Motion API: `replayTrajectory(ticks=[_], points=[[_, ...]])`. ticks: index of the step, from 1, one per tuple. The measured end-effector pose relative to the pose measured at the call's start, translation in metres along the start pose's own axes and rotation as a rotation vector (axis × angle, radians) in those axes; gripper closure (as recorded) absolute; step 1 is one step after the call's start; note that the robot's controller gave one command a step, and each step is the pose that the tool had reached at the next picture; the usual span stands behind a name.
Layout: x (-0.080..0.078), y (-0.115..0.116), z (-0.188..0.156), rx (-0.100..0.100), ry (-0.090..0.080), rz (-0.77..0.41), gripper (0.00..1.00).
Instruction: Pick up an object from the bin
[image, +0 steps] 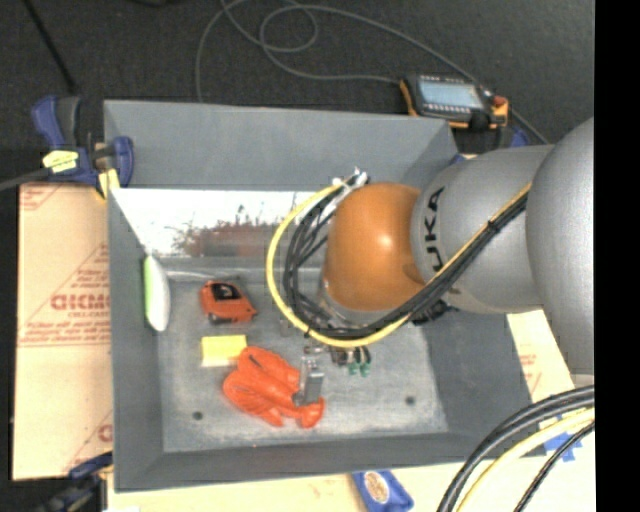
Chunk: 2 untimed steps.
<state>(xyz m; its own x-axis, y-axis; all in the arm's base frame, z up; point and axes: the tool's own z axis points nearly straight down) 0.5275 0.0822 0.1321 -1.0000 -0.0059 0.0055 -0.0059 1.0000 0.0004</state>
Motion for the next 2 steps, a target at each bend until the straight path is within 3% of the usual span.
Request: replayTrajectory(ticks=[1, 2], points=[[-0.002, 0.000, -0.005, -0.001, -0.008, 0.002, 0.00], [0.014, 0.008, 0.025, 0.000, -0.013, -0.051, 0.00]])
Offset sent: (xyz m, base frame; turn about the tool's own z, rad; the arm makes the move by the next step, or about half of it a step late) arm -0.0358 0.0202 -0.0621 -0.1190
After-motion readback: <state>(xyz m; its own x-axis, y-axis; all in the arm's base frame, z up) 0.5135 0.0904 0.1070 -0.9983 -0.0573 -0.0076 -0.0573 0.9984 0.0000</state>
